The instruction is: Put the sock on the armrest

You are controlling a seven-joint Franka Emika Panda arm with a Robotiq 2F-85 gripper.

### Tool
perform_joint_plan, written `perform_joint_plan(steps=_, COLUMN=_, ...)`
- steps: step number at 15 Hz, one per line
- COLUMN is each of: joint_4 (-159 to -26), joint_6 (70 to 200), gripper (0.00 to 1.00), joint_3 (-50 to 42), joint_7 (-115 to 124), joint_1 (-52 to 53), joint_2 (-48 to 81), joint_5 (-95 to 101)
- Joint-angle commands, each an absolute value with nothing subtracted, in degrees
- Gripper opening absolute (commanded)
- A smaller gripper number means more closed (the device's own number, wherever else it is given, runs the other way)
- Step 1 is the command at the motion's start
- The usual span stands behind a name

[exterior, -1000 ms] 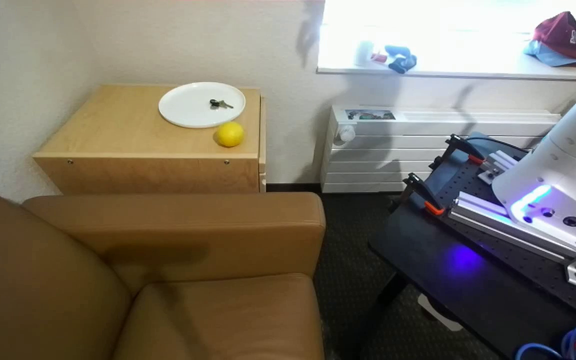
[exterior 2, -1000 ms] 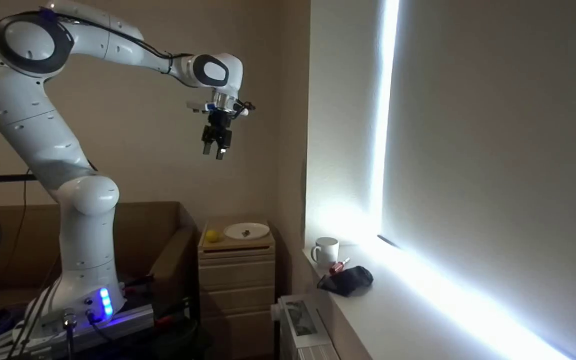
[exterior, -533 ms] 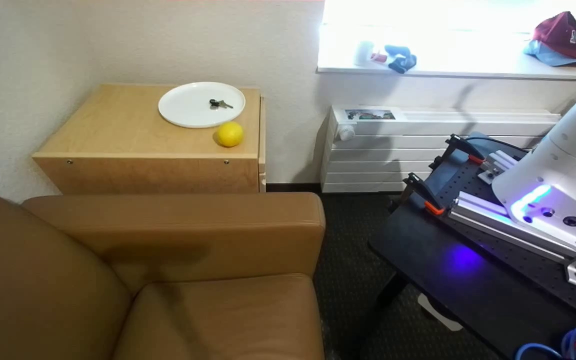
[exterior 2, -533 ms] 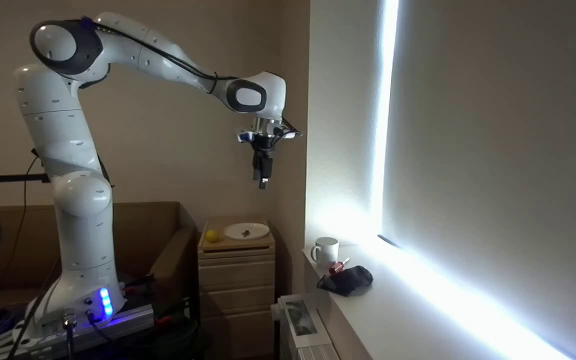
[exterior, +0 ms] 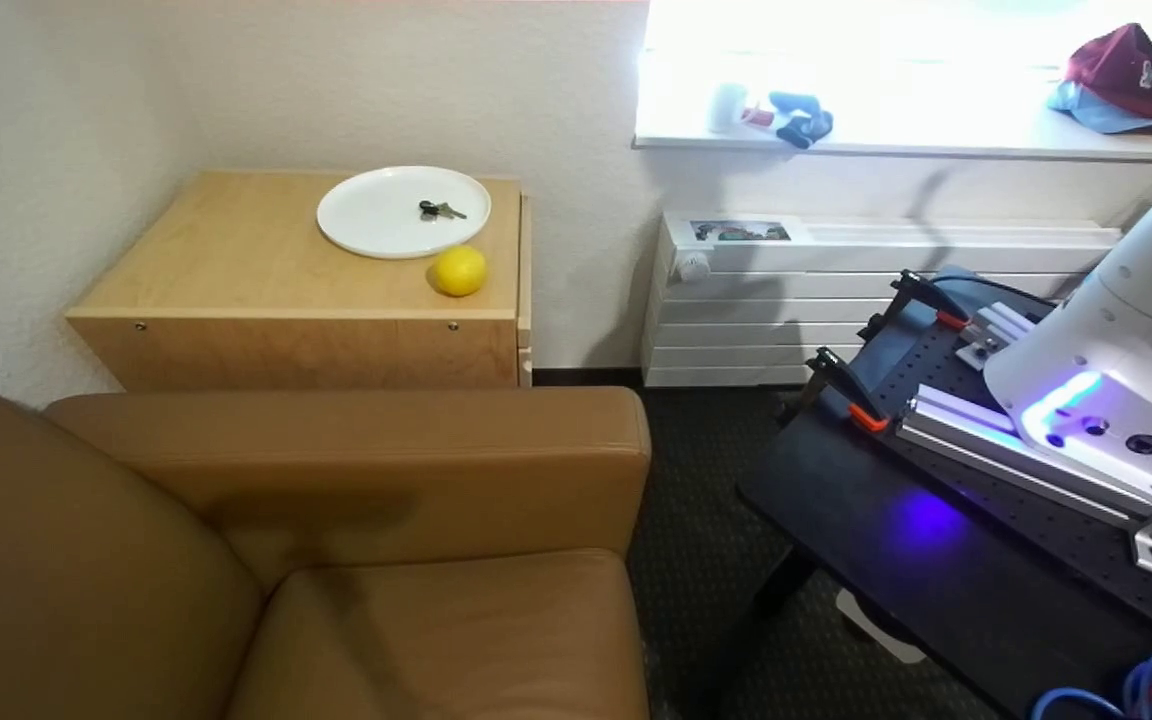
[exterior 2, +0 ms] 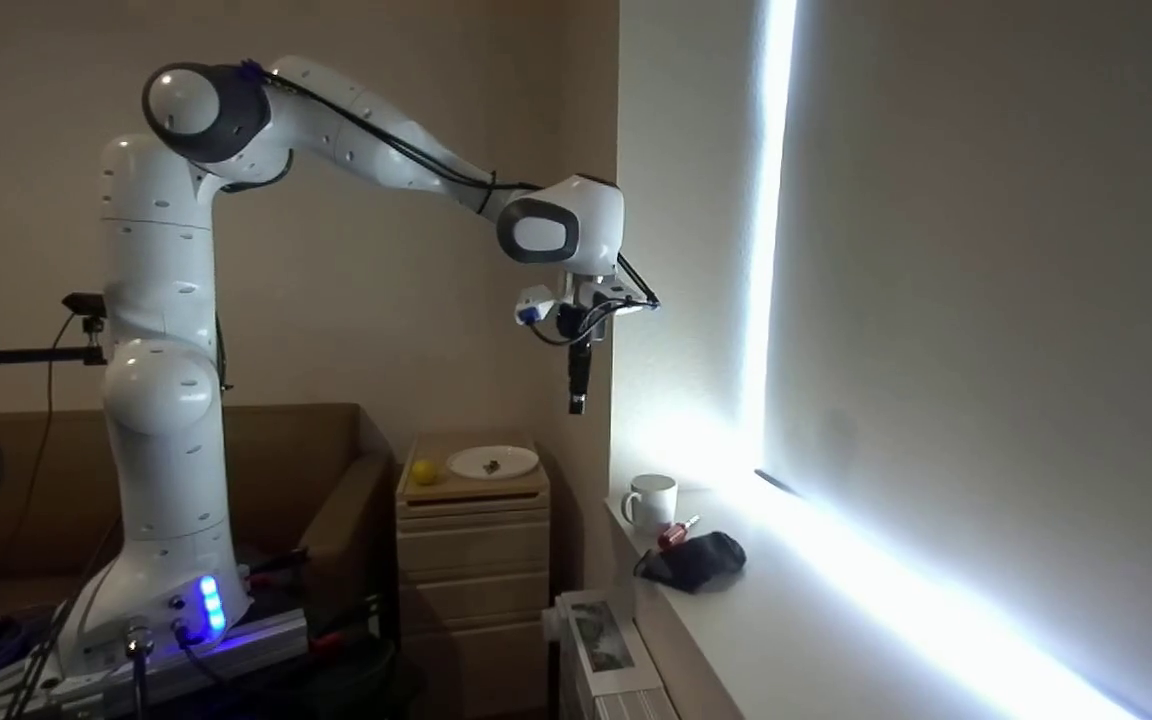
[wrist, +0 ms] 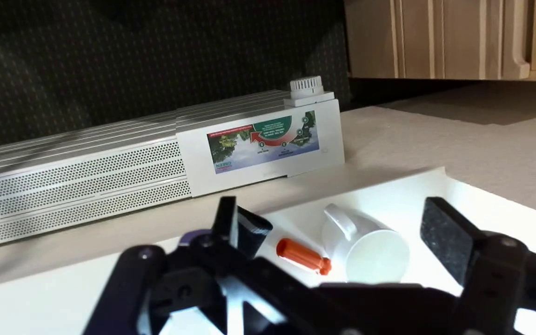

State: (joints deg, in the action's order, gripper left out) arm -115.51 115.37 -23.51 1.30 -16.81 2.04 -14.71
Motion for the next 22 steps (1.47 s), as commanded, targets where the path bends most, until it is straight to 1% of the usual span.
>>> perform_joint_plan(steps=1, joint_4=-116.9, joint_6=128.8, gripper=1.00, joint_3=-22.3, joint_7=2.6, joint_1=-18.2, joint_2=6.1, joint_5=-11.7)
perform_joint_plan(steps=5, joint_4=-115.8, joint_6=148.2, gripper=1.00, joint_3=-22.1, joint_7=4.5, joint_1=-19.6, joint_2=16.0, joint_5=-13.3)
perform_joint_plan(steps=7, joint_4=-114.1, joint_6=152.7, gripper=1.00, joint_3=-21.2, joint_7=7.3, joint_1=-20.3, joint_2=20.6, joint_5=-15.3)
perform_joint_plan(steps=9, joint_4=-111.4, joint_6=153.0, gripper=1.00, joint_3=-20.8, joint_7=9.9, joint_1=-21.1, joint_2=25.5, joint_5=-15.1)
perform_joint_plan(steps=12, joint_4=-107.5, joint_6=149.4, gripper=1.00, joint_3=-19.2, joint_7=11.2, joint_1=-22.1, joint_2=30.0, joint_5=-14.6)
perform_joint_plan(steps=13, joint_4=-105.9, joint_6=144.8, gripper=1.00, joint_3=-18.5, joint_7=11.3, joint_1=-22.5, joint_2=30.1, joint_5=-14.6)
perform_joint_plan(steps=14, joint_4=-109.9, joint_6=150.5, gripper=1.00, joint_3=-19.5, joint_7=11.5, joint_1=-21.4, joint_2=28.6, joint_5=-13.2)
perform_joint_plan(steps=18, joint_4=-106.8, joint_6=146.7, gripper=1.00, joint_3=-18.8, joint_7=11.9, joint_1=-21.7, joint_2=30.1, joint_5=-13.4)
perform_joint_plan(steps=20, joint_4=-106.2, joint_6=156.7, gripper=1.00, joint_3=-18.0, joint_7=11.9, joint_1=-21.6, joint_2=34.6, joint_5=-14.1)
perform_joint_plan(steps=22, joint_4=-104.2, joint_6=158.8, gripper=1.00, joint_3=-16.4, joint_7=12.9, joint_1=-22.4, joint_2=37.7, joint_5=-15.8)
